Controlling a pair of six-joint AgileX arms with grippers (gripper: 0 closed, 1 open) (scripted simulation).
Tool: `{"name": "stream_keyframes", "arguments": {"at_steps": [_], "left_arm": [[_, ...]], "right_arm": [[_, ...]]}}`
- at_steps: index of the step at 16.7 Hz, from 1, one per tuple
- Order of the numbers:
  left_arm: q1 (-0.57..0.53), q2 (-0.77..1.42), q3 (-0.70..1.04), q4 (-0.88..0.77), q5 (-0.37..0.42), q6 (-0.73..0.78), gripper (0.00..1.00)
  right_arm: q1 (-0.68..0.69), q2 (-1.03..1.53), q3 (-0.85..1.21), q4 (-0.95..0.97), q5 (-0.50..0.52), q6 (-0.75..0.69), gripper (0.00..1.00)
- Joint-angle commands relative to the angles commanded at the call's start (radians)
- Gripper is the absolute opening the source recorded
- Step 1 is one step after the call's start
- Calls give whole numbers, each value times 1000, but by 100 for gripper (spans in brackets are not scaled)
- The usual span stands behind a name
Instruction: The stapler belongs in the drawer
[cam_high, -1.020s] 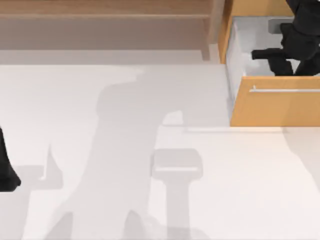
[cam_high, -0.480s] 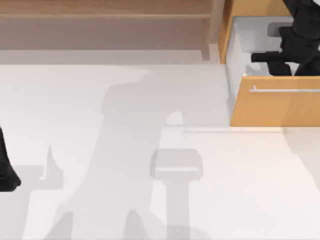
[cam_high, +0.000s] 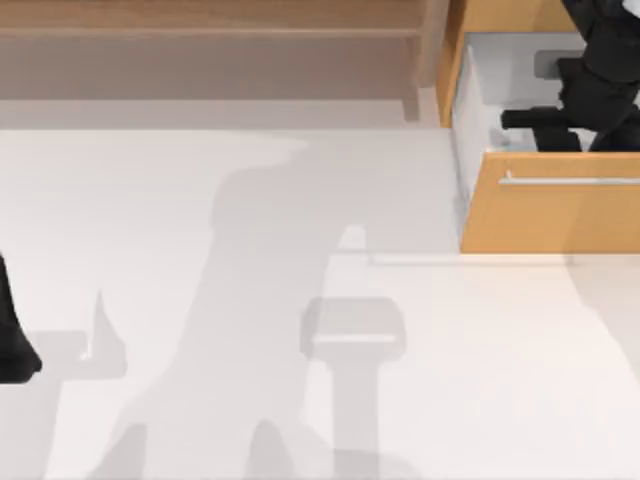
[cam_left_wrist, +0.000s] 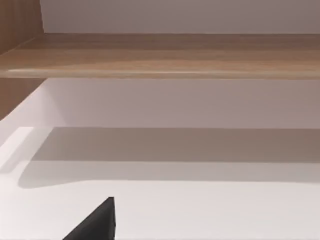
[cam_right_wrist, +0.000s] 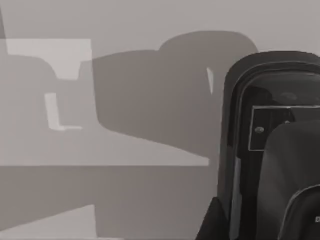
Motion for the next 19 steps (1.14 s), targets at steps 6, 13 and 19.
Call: {"name": "stream_keyframes", "arguments": {"at_steps": [6, 13, 19], "left_arm": [[0, 0, 0, 0, 0, 0, 100], [0, 0, 0, 0, 0, 0, 100], [0, 0, 0, 0, 0, 0, 100]], "right_arm": [[0, 0, 0, 0, 0, 0, 45], [0, 0, 0, 0, 0, 0, 98], [0, 0, 0, 0, 0, 0, 100]]}}
